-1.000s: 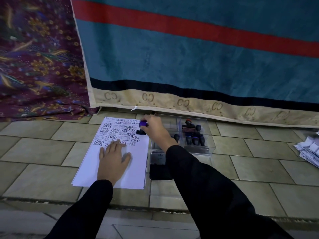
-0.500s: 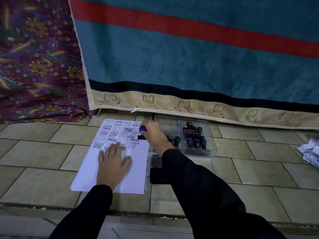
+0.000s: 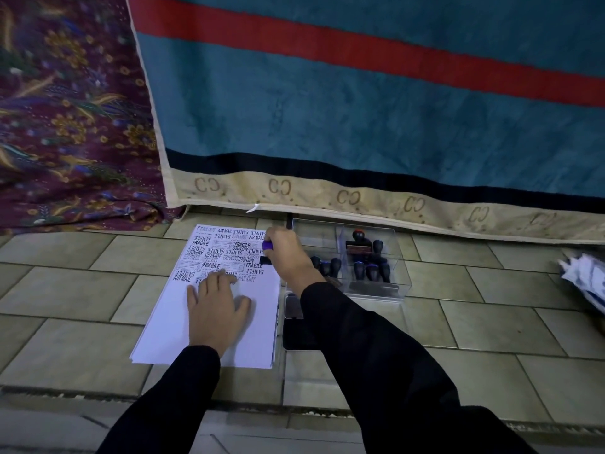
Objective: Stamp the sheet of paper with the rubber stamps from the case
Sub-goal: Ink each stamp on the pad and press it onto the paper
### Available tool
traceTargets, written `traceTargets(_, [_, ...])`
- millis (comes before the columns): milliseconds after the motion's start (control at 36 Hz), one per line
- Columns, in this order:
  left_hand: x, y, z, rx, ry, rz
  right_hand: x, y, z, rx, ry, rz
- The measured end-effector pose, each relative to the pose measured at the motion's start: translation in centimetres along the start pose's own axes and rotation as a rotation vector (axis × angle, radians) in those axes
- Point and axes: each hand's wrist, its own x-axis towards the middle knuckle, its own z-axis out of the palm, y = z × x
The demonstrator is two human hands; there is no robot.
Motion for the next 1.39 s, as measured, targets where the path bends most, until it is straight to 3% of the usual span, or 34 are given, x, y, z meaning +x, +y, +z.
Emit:
traceTargets(194, [-0.1,0.0,-0.1,0.002,-0.001,0.004,0.6,0.3,-0.5,0.139,0.045,0.114])
traceTargets(361, [-0.1,0.1,-0.1,-0.012,-0.009,-0.013,1.4,1.9,-4.1,0.374,0.425,0.112])
traceTargets(500, [0.0,0.1,0.0,0.004,-0.007,-0.015,1.7,5.5,-6.3,0.311,0.511,0.144])
traceTargets(694, [0.0,0.0,0.0,0.020,0.010,-0.008,1.1,8.9,-5.8,0.242,0.355,0.341])
traceTargets(1083, [0.1,-0.2,0.3,-0.007,-0.002,-0.013,1.3,8.8,-5.2,-0.041,-0.087,0.356])
traceTargets(1167, [0.1,-0.1,0.2,-0.014,-0.004,-0.017,1.2,8.5,-5.6,-0.058,-0.097,0.338])
traceTargets(1306, [0.3,-0.4,0.3,-0.060,-0.012,-0.022,-0.5,7.8,-6.1,0.003,0.114,0.196])
traceTargets(1389, [0.5,-0.5,0.3,-0.132,-0.006,-0.067,-1.9,7.5,-5.9,-0.059,0.006,0.143])
